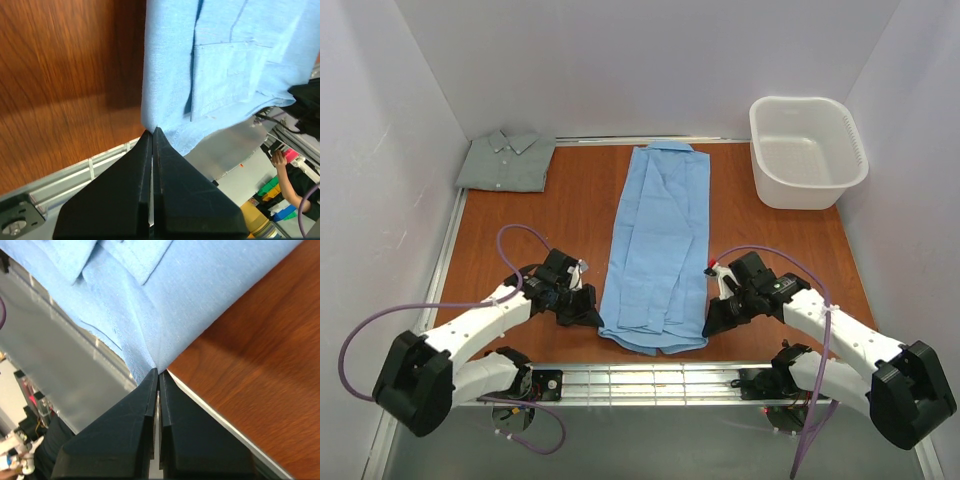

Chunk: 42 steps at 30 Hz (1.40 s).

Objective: Fold and stack the long sleeve shirts
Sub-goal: Fold the shirt

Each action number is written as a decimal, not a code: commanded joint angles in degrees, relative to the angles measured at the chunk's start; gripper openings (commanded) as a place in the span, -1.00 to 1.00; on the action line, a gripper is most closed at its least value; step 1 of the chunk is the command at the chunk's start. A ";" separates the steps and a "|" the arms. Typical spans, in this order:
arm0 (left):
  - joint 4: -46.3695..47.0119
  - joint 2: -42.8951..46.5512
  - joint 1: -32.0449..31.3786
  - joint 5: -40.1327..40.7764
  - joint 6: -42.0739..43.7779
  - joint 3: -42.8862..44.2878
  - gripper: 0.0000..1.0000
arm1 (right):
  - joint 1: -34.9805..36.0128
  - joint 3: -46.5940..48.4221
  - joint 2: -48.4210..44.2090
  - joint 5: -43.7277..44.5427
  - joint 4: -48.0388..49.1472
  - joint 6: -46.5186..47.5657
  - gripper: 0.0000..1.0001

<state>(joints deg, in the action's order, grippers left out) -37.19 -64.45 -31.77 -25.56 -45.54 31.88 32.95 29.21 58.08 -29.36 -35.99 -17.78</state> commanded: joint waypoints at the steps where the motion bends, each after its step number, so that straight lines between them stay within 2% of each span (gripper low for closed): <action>1: -7.70 4.93 -0.40 -2.21 -0.16 1.08 -1.00 | 1.85 3.83 -1.48 -2.27 -5.40 0.55 -0.97; 7: -10.62 10.04 -0.40 -1.25 -1.30 0.55 -1.00 | 2.91 8.40 -1.22 -0.09 -6.82 0.99 -0.97; 11: -7.11 8.12 -0.40 -0.64 -3.41 8.25 -1.00 | 2.82 14.98 1.50 2.55 -6.73 0.73 -0.97; 17: -4.39 -4.89 0.39 4.72 -2.19 24.43 -1.00 | 0.28 28.60 8.53 5.19 -6.73 2.31 -0.97; 21: -2.01 -13.15 3.37 7.36 -1.13 36.46 -1.00 | -3.15 36.25 13.45 6.34 -6.73 4.77 -0.97; 24: 0.44 -19.11 6.09 7.89 -0.43 41.66 -1.00 | -7.19 41.26 18.62 5.64 -6.55 6.87 -0.97; 33: 7.47 -33.80 10.15 9.13 5.46 52.66 -1.00 | -15.45 55.05 32.16 5.98 -6.29 12.15 -0.97; 42: 13.80 -44.88 10.94 11.06 9.67 61.54 -1.00 | -19.85 61.40 42.80 6.16 -3.48 12.42 -0.97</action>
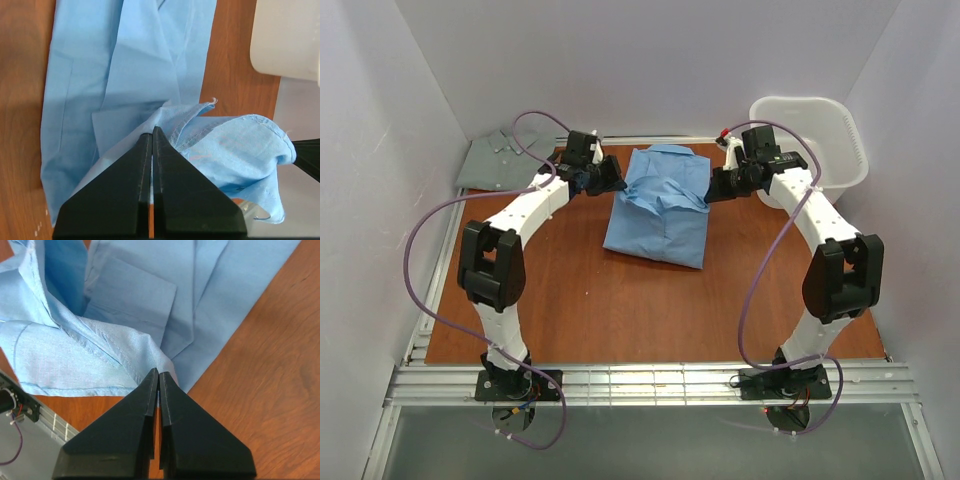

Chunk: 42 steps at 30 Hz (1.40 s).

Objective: Fold and stack the long sleeve shirts
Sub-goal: Fold the shirt

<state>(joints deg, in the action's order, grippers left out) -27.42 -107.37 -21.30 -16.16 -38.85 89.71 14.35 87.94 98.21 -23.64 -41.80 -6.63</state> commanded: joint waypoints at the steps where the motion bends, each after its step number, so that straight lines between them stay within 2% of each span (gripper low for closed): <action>1: 4.65 -2.92 0.47 1.75 3.25 4.15 -1.00 | -1.51 2.76 3.47 0.61 2.69 1.27 -0.97; 12: 8.08 -12.94 0.73 7.28 4.75 4.69 -1.00 | -3.01 5.31 14.98 2.81 8.31 2.59 -0.97; 24: 13.53 -15.76 1.35 13.00 5.63 3.72 -1.00 | -3.01 6.71 20.17 2.54 12.71 2.24 -0.97; 28: 14.67 -16.99 1.35 13.18 6.42 4.50 -0.92 | -2.92 8.47 21.58 3.86 12.97 1.89 -0.97; 30: 15.55 -17.78 1.35 12.74 6.94 5.12 -0.73 | -3.01 8.83 22.02 5.43 13.23 1.01 -0.91; 31: 16.16 -17.78 1.35 12.56 7.56 5.12 -0.60 | -3.01 8.83 22.11 5.88 13.32 0.57 -0.81; 33: 18.45 -17.52 1.35 12.56 8.26 4.77 -0.52 | -3.01 9.09 22.02 6.67 13.76 -0.22 -0.74; 34: 19.06 -17.26 1.35 12.65 8.87 4.77 -0.49 | -3.19 9.44 21.67 7.02 13.94 -0.48 -0.62; 36: 20.30 -16.12 1.35 12.56 9.67 4.94 -0.28 | -3.27 10.05 20.97 8.87 14.11 -1.01 -0.47; 37: 20.65 -15.42 1.35 12.65 10.02 4.86 -0.19 | -3.27 10.58 19.92 9.74 14.12 -1.01 -0.29; 38: 21.35 -14.80 1.35 12.73 10.20 4.68 -0.04 | -3.27 11.19 19.21 11.14 14.12 -1.01 -0.24; 39: 21.53 -12.79 1.35 13.00 10.46 4.51 0.03 | -3.27 11.46 18.42 11.85 14.12 -1.01 -0.07; 41: 22.49 -10.33 1.35 13.09 10.81 3.28 0.24 | -3.27 11.20 15.71 13.00 14.38 -1.10 0.05; 42: 23.02 -7.79 1.35 12.65 10.99 2.58 0.42 | -3.27 10.68 14.56 13.09 14.47 -1.01 0.16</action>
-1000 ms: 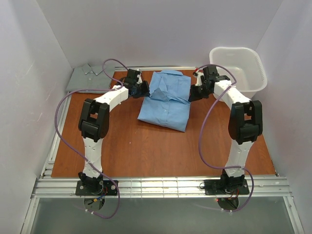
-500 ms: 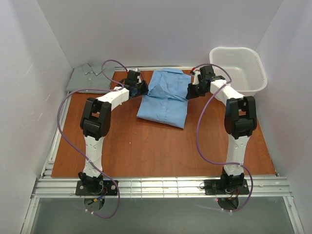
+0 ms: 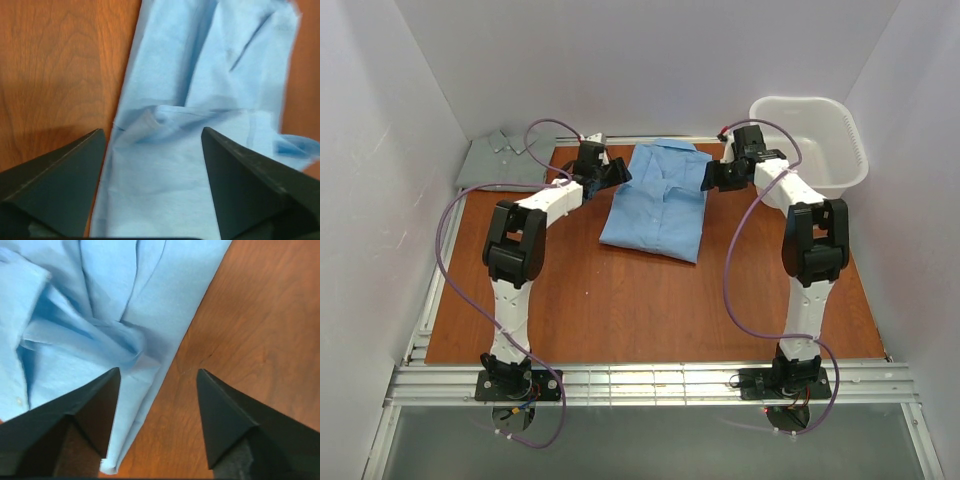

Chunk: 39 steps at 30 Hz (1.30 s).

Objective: Fold and stack the long sleeve shirts
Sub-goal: Fold the shirt

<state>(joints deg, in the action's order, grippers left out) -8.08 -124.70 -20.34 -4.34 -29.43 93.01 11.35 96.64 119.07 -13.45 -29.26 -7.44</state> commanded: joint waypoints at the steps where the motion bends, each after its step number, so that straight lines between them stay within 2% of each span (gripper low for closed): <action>1: 4.29 11.05 0.39 0.39 1.92 -2.12 0.52 | -0.19 1.28 -7.43 2.91 2.10 -0.20 0.20; 3: 4.82 13.42 0.21 -0.23 3.32 -3.88 0.74 | 0.33 -2.31 -11.12 1.59 3.06 -0.12 0.25; 6: 4.65 18.26 -0.14 -1.20 4.20 -8.36 0.82 | 1.82 -10.20 -16.31 0.27 6.04 -1.34 0.26; 10: 2.72 22.92 -0.93 -1.55 5.79 -14.86 0.83 | 4.20 -20.05 -22.81 -2.18 11.49 -5.63 0.26; 14: -0.61 24.68 -1.28 -2.08 5.09 -20.93 0.82 | 6.92 -28.25 -24.85 -6.58 15.72 -12.22 0.25; 20: -1.94 28.19 -1.28 -4.01 3.94 -29.46 0.82 | 9.04 -44.92 -31.52 -4.23 25.29 -21.11 0.26; 23: -1.86 31.36 -1.28 -4.54 3.50 -32.80 0.83 | 9.04 -50.21 -34.69 -3.86 28.64 -22.44 0.29; 30: -1.33 33.56 -1.28 -2.52 4.90 -36.67 0.84 | 8.86 -53.48 -34.43 -7.81 35.39 -22.62 0.32; 39: -0.71 25.74 -1.28 -2.16 5.70 -34.57 0.80 | 8.24 -53.83 -28.11 -7.64 37.95 -21.74 0.15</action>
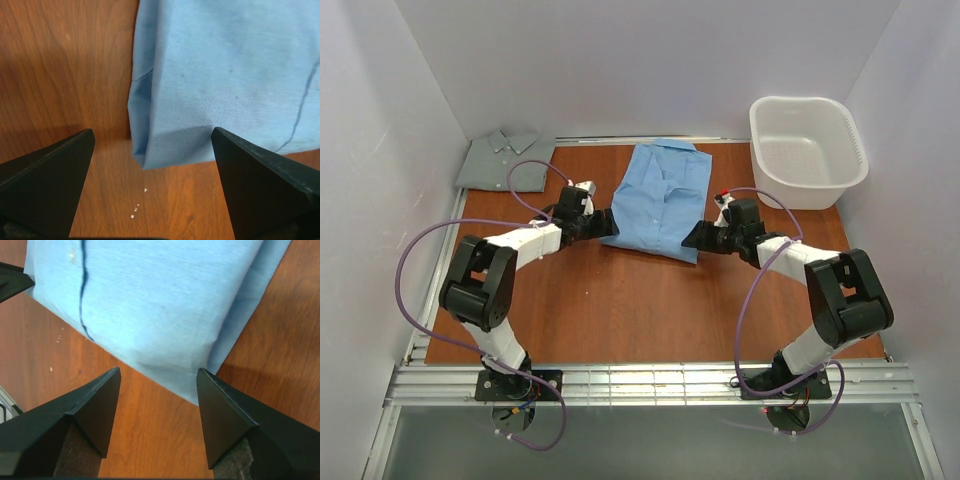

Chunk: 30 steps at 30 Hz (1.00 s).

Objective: Fold and stack the long sleeve shirts
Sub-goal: Fold the shirt

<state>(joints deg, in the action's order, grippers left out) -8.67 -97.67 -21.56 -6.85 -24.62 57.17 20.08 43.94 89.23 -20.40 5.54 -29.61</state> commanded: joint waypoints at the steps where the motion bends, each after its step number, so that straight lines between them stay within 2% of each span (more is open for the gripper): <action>1: -0.04 -1.65 -0.06 0.00 0.72 1.54 0.78 | -0.56 -1.66 2.17 -1.56 4.12 0.43 0.13; 4: 0.05 -2.88 -0.06 -1.32 0.19 2.33 0.67 | -0.56 -2.54 3.84 -3.84 5.79 0.51 -0.03; 8: 0.05 -3.67 -0.32 -4.30 -1.48 1.99 0.39 | -0.74 -3.33 4.64 -5.43 6.06 0.78 -0.29; 10: 0.14 -3.76 -0.50 -4.75 -2.27 0.93 0.36 | -0.91 -3.69 4.99 -6.49 6.06 0.95 -0.39; 11: 0.14 -3.76 -0.67 -4.92 -2.53 0.67 0.32 | -0.92 -4.30 5.07 -6.67 5.97 1.04 -0.60; 12: 0.31 -4.11 -0.85 -5.19 -2.80 0.23 0.18 | -1.00 -4.65 5.16 -6.93 6.06 0.87 -0.71; 15: 0.32 -4.28 -1.11 -6.76 -4.12 -0.12 -0.11 | -1.70 -6.41 4.90 -8.24 5.80 -0.36 -0.96; 18: -0.29 -2.89 -1.20 -7.65 -6.66 -1.79 -0.28 | -2.41 -8.52 3.67 -11.23 3.78 -1.68 -0.96; 19: -0.99 -1.49 -1.11 -7.82 -7.54 -3.01 -0.40 | -2.50 -9.13 3.15 -12.02 2.99 -2.21 -0.96; 25: -5.92 8.00 -3.04 -8.62 -16.24 -11.63 -0.60 | -3.81 -12.13 -1.95 -11.77 -10.53 3.13 -0.94; 28: -7.24 15.38 -10.57 -6.43 -21.33 -17.25 -0.62 | -4.52 -12.13 -5.37 -9.14 -17.39 7.35 -0.91; 30: -7.33 17.59 -13.06 -6.59 -26.76 -20.94 -0.62 | -5.22 -12.04 -8.01 -6.77 -21.16 9.12 -0.87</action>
<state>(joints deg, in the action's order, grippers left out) -13.15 -84.53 -30.52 -13.47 -42.81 39.75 15.86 32.23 84.42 -30.30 -5.74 -25.80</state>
